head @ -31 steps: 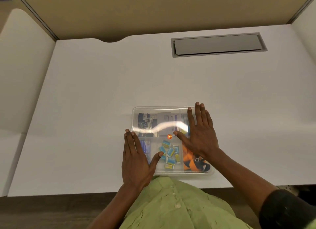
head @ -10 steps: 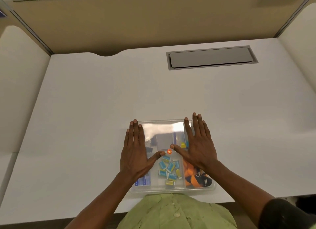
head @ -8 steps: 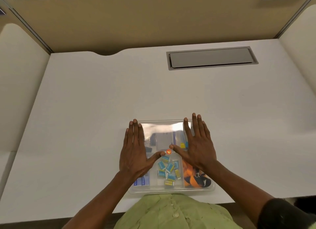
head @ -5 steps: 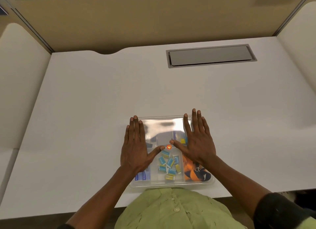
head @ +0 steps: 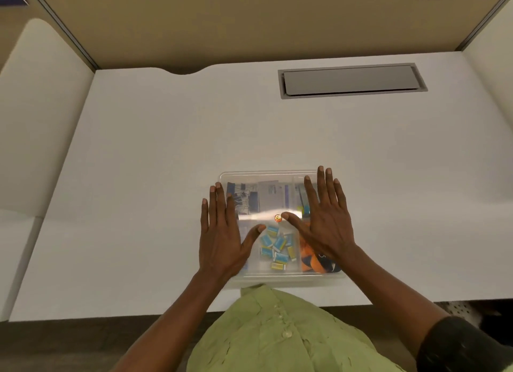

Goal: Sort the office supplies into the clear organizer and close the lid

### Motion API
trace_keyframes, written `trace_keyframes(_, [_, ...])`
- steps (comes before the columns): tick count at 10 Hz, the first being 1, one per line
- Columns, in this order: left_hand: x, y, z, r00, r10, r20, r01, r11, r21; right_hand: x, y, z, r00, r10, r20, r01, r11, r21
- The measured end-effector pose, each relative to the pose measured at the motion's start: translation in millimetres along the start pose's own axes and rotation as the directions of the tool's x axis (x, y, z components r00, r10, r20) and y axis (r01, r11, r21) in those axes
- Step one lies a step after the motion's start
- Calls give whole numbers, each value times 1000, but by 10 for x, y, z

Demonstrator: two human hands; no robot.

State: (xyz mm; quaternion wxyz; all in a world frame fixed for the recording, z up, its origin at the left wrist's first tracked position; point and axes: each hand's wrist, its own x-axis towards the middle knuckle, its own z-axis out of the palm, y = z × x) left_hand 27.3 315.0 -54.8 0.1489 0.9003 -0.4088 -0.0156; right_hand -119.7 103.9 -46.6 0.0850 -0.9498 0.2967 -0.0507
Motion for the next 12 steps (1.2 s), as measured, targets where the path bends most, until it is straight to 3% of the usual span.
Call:
trace_keyframes(3, [-397, -77, 95, 999, 8, 54, -4, 997, -77, -631, -142, 134, 998, -46, 46, 46, 999, 6])
trace_keyframes(6, [-385, -47, 113, 999, 12, 30, -13, 1000, 25, -615, -148, 165, 998, -45, 42, 44, 999, 10])
trace_keyframes(10, [-326, -47, 99, 991, -11, 130, -12, 984, 175, -573, -208, 0, 993, -17, 118, 15, 1000, 18])
trace_keyframes(12, [-180, 149, -253, 995, -1, 97, -15, 987, 162, -295, -203, -244, 998, 5, 55, -10, 995, 95])
